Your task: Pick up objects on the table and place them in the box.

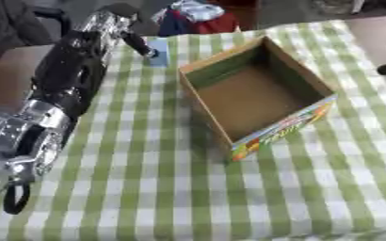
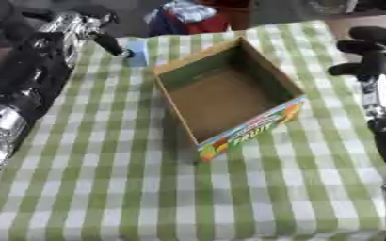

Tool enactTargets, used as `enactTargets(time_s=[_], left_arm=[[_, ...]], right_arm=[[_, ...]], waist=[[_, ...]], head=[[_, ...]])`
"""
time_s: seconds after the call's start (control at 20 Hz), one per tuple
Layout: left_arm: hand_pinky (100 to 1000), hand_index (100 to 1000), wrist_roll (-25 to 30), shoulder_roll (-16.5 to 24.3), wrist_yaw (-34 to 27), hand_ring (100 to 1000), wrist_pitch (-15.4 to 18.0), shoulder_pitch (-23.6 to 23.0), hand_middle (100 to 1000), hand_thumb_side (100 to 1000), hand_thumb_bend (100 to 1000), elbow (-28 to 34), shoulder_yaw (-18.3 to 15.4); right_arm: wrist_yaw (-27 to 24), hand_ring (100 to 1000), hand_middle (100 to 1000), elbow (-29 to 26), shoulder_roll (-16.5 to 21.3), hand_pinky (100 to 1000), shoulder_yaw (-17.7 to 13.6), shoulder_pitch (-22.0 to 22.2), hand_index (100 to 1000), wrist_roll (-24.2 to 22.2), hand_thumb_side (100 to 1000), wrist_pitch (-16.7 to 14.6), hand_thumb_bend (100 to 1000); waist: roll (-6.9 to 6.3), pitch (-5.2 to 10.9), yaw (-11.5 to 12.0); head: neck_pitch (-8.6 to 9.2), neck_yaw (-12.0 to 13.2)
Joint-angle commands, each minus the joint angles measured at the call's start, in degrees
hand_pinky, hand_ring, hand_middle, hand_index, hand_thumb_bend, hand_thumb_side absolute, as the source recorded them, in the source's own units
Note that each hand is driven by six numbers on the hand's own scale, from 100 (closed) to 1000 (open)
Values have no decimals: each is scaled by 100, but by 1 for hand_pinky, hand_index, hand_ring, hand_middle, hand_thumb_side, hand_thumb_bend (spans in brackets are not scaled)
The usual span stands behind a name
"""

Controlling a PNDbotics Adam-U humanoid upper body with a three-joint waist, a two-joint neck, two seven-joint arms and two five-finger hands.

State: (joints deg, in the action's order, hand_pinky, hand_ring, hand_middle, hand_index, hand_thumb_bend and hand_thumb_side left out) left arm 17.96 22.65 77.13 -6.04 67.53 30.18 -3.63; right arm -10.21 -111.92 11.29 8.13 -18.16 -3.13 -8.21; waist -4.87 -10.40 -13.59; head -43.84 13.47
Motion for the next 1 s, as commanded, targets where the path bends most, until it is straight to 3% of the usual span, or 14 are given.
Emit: enactTargets(time_s=[0.05,0.3,0.85,1.0], left_arm=[[799,902,-105,211,-51,826,-21,114,827,483,518,161,-36],[795,899,-255,214,-88,822,-75,90,825,487,403,222,-64],[780,891,-808,251,-109,805,-411,22,811,500,393,220,-100],[760,843,-842,228,-173,751,-426,1,751,490,353,171,-97]], right_arm=[[20,769,733,-79,4,619,-29,-92,741,-3,332,-27,100],[34,769,733,-85,-14,618,-24,-130,740,-3,332,-32,100],[51,769,732,-83,-52,616,-16,-197,737,-15,333,-39,100],[55,769,730,-80,-62,616,-15,-211,734,-18,334,-39,100]], waist=[[8,20,-21],[-29,-150,-80],[-107,-403,-190],[-123,-441,-219]], head=[[-28,13],[-14,39],[137,167],[163,203]])
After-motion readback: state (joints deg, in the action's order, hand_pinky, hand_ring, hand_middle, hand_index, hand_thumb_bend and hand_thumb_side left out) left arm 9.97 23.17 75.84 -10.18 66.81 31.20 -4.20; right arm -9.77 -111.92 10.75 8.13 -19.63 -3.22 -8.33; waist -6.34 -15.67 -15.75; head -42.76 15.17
